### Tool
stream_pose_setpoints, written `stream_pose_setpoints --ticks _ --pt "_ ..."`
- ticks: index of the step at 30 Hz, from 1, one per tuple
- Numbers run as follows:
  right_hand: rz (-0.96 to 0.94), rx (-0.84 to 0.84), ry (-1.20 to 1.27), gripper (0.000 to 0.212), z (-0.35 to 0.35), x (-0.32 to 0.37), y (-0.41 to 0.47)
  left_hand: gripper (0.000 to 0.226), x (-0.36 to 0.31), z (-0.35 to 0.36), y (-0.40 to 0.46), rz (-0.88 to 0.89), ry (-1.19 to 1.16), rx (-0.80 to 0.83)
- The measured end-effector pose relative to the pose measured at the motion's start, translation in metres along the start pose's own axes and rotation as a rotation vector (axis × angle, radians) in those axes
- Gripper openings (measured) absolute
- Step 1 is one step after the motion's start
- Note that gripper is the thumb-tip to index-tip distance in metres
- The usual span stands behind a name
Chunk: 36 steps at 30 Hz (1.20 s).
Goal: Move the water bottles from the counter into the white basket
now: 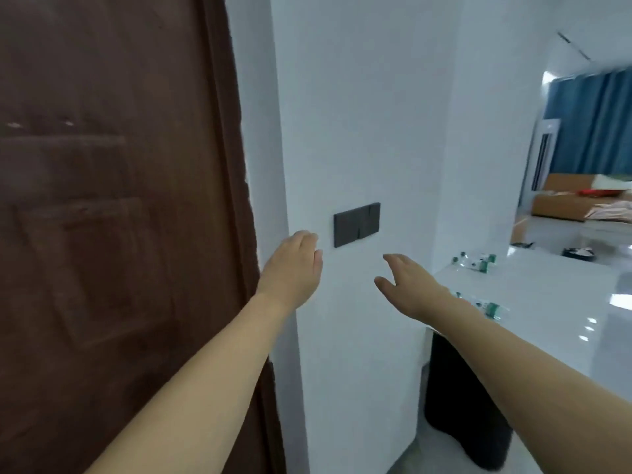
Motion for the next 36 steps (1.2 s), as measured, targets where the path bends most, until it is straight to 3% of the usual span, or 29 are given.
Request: stream_pose_setpoints --ticks 9,20,24,36 --pt "0.369 -0.115 -0.142 0.058 -0.095 -0.132 -0.122 0.045 -0.2 0.081 0.001 0.313 -0.209 0.223" --pt "0.673 -0.16 -0.185 0.059 -0.147 -0.217 -0.256 0.051 -0.377 0.149 -0.062 0.645 -0.225 0.363" --pt "0.707 -0.175 -0.201 0.05 -0.165 -0.24 -0.28 0.052 -0.412 0.16 -0.063 0.645 -0.232 0.366" --pt "0.717 -0.171 -0.195 0.061 -0.195 -0.335 -0.294 0.051 -0.491 0.217 -0.034 0.633 -0.208 0.396"
Point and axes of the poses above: each hand's wrist, its own y-axis towards the middle knuckle, its own z-axis out of the palm, x = y × z, the point moved 10 cm from there along y, towards the middle knuckle, and after that the axes turned 14 degrees about -z, right-handed, at the moved point
